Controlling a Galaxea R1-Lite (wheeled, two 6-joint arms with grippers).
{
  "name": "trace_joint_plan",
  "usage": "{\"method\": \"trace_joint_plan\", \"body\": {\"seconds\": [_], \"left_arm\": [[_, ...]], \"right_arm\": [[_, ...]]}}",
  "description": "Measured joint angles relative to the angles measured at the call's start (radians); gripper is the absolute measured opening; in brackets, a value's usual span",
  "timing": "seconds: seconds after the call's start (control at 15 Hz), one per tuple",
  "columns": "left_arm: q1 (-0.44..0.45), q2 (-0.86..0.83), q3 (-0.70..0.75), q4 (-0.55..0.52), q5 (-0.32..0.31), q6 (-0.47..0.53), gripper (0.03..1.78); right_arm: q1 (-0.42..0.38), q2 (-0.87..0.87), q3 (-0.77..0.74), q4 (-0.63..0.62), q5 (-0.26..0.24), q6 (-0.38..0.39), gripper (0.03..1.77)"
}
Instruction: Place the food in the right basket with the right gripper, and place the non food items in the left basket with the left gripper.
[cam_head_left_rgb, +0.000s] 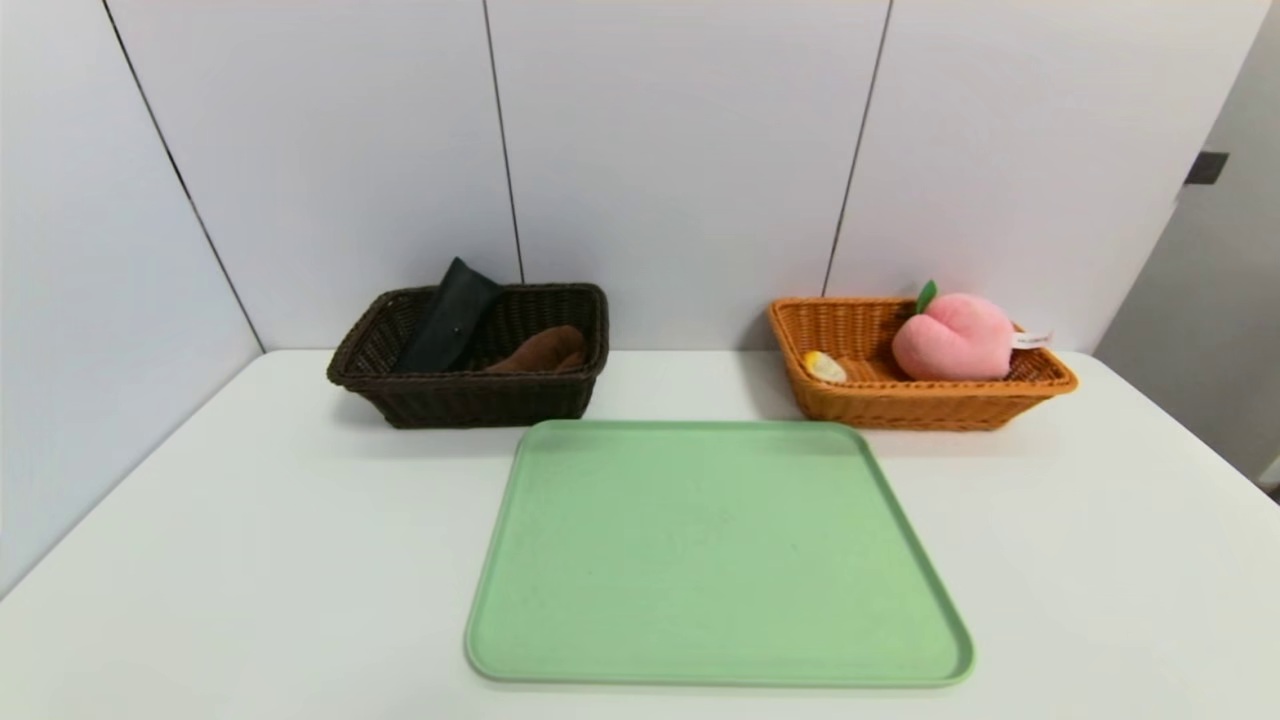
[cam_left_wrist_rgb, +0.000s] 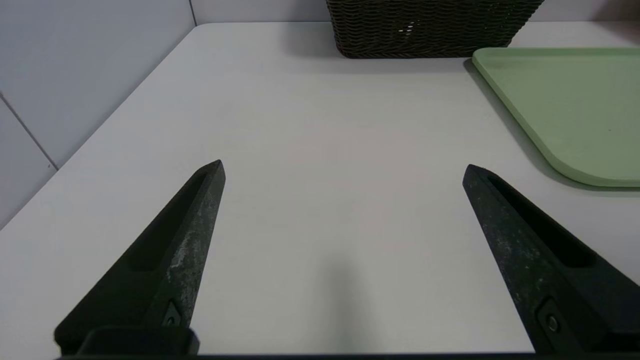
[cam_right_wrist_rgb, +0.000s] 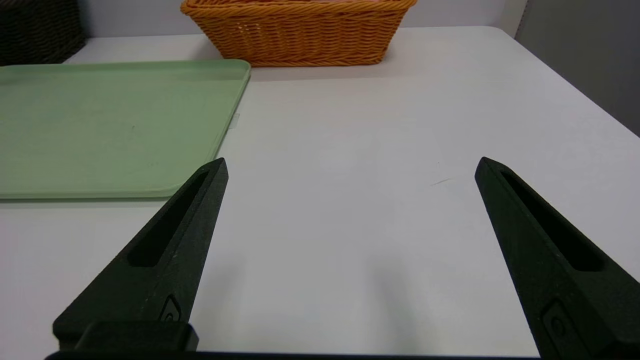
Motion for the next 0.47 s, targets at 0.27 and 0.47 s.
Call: {"method": "trace_joint_plan", "body": {"seconds": [0.27, 0.47], "left_arm": [[0.000, 0.000, 0.000, 0.000, 0.000, 0.001, 1.69], [0.000, 0.000, 0.000, 0.000, -0.001, 0.001, 1.69]], "right_arm": [[0.000, 0.000, -0.003, 0.007, 0.000, -0.005, 1.71], [0.000, 0.000, -0.002, 0.001, 0.000, -0.005, 1.71]]}}
